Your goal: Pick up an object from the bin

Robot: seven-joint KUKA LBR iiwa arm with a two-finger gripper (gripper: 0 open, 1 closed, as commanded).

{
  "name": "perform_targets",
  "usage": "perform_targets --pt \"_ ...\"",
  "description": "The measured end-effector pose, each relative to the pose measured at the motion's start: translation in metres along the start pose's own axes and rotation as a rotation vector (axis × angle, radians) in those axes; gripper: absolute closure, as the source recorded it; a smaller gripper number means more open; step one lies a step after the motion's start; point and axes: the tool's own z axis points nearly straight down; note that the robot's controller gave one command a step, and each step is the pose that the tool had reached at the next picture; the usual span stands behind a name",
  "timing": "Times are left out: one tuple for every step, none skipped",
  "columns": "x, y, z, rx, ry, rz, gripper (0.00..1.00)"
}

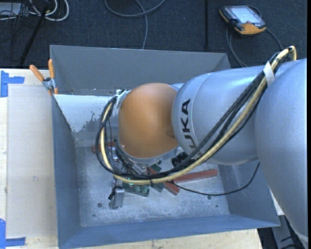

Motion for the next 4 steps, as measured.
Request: perform_targets --pt "-0.002 -0.001 -0.003 -0.002 -0.006 0.003 0.00" --pt "-0.047 -0.038 0.030 -0.005 -0.015 -0.047 0.00" --pt "-0.047 -0.059 0.067 0.000 -0.008 -0.272 0.00" --pt "-0.045 -0.081 0.102 -0.002 -0.006 -0.279 1.00"
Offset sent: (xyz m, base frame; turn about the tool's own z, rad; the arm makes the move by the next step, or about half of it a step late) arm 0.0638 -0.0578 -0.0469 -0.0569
